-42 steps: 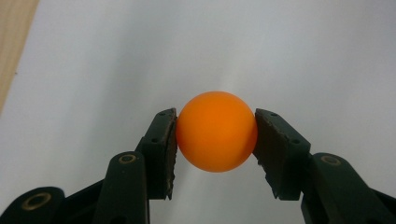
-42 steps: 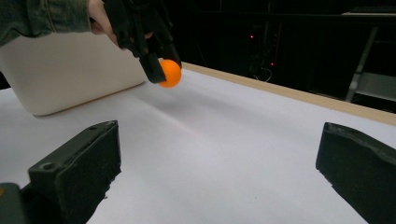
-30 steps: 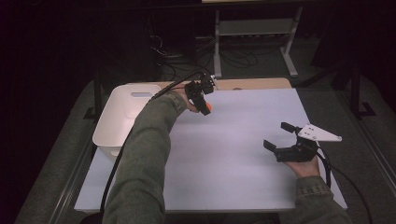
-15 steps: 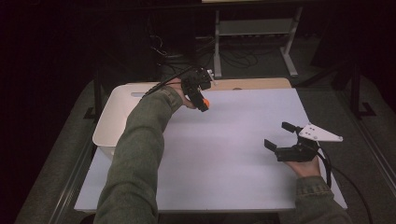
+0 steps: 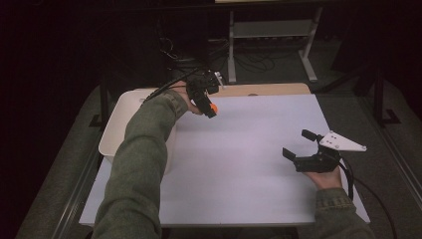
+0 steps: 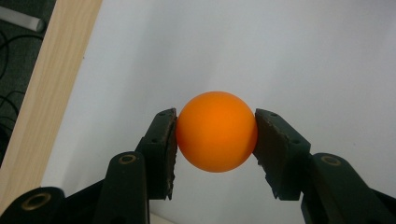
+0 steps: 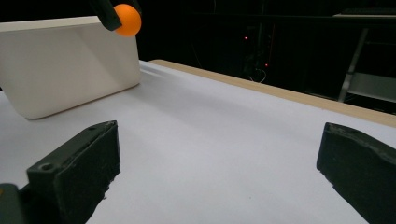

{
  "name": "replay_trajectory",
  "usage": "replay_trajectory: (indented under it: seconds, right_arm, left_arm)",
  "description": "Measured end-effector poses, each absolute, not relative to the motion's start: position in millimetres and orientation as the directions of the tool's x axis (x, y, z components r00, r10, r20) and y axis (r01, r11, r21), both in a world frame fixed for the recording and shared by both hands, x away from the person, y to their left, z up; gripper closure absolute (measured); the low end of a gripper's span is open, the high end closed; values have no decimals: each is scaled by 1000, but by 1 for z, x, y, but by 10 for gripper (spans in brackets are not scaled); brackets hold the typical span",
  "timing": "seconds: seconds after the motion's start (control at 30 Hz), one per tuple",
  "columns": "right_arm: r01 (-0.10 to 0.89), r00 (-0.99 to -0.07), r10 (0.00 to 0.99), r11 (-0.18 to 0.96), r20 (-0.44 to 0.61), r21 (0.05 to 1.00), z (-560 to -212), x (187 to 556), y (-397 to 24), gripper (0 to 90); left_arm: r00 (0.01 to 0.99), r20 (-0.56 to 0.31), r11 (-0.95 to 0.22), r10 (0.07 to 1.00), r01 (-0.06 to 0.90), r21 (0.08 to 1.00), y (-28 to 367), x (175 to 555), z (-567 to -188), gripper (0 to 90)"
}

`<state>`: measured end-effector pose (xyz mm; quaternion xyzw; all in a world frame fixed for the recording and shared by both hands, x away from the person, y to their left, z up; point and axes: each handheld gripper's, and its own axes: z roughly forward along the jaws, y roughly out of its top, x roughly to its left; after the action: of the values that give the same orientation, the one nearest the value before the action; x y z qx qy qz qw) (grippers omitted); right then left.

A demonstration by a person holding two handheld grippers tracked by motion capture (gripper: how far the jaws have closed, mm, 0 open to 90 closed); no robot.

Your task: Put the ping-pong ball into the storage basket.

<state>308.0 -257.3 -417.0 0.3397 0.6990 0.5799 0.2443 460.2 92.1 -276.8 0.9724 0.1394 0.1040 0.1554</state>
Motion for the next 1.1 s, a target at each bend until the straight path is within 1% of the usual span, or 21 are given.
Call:
replay_trajectory:
  seconds: [0.4, 0.93, 1.1]
  right_arm:
    - [196, -654, 755, 102, 52, 975, -417, 308, -257, 0]
    - [197, -658, 751, 109, 49, 974, -418, 308, -256, 0]
    - [197, -659, 750, 108, 50, 975, -418, 308, -256, 0]
  left_arm:
    - [936, 167, -909, 309, 239, 341, 105, 451, -261, 509]
    - [936, 177, -917, 304, 237, 321, 117, 441, -252, 509]
    - [934, 178, -910, 311, 239, 338, 123, 438, -245, 509]
